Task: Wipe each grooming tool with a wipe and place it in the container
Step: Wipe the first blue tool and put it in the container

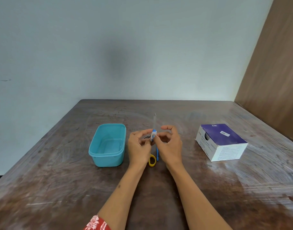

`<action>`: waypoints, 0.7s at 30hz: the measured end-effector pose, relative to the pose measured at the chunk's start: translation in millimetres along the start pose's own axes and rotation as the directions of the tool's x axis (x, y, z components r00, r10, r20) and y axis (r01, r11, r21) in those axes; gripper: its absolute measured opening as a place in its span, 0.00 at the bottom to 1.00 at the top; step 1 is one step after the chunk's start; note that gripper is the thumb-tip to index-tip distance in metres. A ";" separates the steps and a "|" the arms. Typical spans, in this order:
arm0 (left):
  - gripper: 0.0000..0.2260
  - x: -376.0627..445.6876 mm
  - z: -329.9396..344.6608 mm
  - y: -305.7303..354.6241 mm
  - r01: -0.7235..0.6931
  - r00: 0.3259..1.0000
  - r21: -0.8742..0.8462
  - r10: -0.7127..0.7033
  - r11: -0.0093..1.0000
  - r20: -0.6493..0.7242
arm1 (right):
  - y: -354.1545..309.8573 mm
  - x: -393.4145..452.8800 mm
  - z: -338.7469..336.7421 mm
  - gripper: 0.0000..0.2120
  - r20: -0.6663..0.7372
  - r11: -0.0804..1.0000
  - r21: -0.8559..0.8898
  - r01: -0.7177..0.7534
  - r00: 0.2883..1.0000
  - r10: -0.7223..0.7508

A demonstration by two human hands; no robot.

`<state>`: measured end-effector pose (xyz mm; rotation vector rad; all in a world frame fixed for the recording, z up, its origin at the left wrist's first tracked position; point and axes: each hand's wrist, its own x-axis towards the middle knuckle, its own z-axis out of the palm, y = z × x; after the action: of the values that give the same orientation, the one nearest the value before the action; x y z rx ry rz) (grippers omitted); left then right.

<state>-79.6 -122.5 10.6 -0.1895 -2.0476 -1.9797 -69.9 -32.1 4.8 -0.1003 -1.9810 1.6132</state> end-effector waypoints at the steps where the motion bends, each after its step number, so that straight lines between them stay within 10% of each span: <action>1: 0.17 0.1 0.0 -0.4 0.000 1.000 -0.002 0.000 1.000 0.012 | 0.1 -0.1 0.4 0.16 -0.005 1.000 0.012 0.004 1.000 -0.004; 21: 0.07 10.1 2.4 3.5 0.096 0.995 -0.177 -0.099 0.980 -0.007 | 0.1 -5.4 -0.6 0.15 0.045 0.982 -0.105 0.159 0.987 -0.155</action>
<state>-88.5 -121.1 16.9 -0.1114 -1.9045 -2.2156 -65.2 -33.7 2.6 0.0434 -2.0500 1.4172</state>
